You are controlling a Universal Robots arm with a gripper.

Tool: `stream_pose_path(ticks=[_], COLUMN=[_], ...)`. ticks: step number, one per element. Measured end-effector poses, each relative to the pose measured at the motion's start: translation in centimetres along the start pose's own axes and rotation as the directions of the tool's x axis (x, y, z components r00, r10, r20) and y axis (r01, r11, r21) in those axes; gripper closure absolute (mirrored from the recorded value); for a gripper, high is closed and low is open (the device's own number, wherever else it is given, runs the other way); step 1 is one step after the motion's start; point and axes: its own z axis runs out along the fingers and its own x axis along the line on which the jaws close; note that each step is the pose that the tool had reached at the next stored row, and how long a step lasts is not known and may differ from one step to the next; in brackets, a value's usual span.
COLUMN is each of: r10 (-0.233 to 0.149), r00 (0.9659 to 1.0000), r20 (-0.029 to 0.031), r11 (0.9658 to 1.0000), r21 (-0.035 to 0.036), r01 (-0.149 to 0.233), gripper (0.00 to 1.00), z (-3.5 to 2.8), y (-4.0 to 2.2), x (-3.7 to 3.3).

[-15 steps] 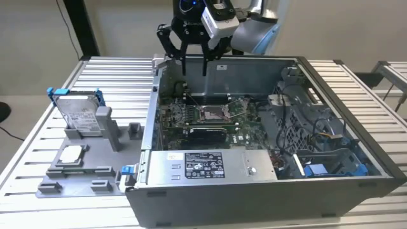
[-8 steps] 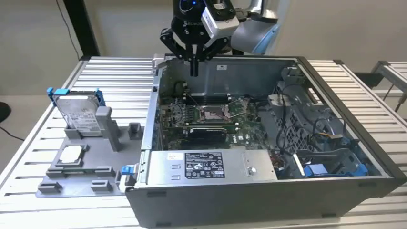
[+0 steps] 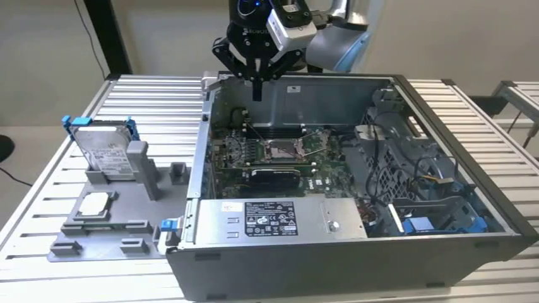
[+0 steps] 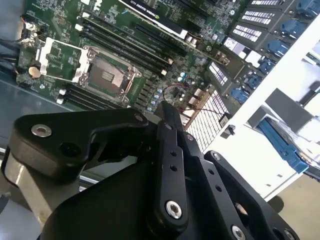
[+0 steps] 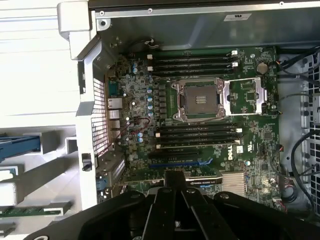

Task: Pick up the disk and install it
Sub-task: 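Reach for the disk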

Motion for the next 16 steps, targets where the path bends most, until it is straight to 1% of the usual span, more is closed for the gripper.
stream_pose_path(ticks=[1,3,5,7,12,14,16], r10=[0.001,0.001,0.001,0.001,0.001,0.0,-0.001], r00=[1.0,1.0,1.0,1.0,1.0,1.0,1.0], r20=[0.0,0.0001,0.0001,0.0002,0.0003,-0.0001,0.0], r11=[1.0,1.0,1.0,1.0,1.0,1.0,1.0], r21=[0.0001,0.0001,0.0001,-0.0001,-0.0001,0.0002,-0.0001], r01=[-0.001,-0.001,-0.001,-0.001,-0.001,0.0,0.001], gripper=[1.0,1.0,1.0,1.0,1.0,1.0,1.0], z=[0.0,0.02,0.04,0.06,0.04,0.04,0.04], y=[0.04,0.52,1.12,1.53,1.73,2.0,2.0], x=[0.03,0.3,0.7,1.15,2.6,2.93,3.13])
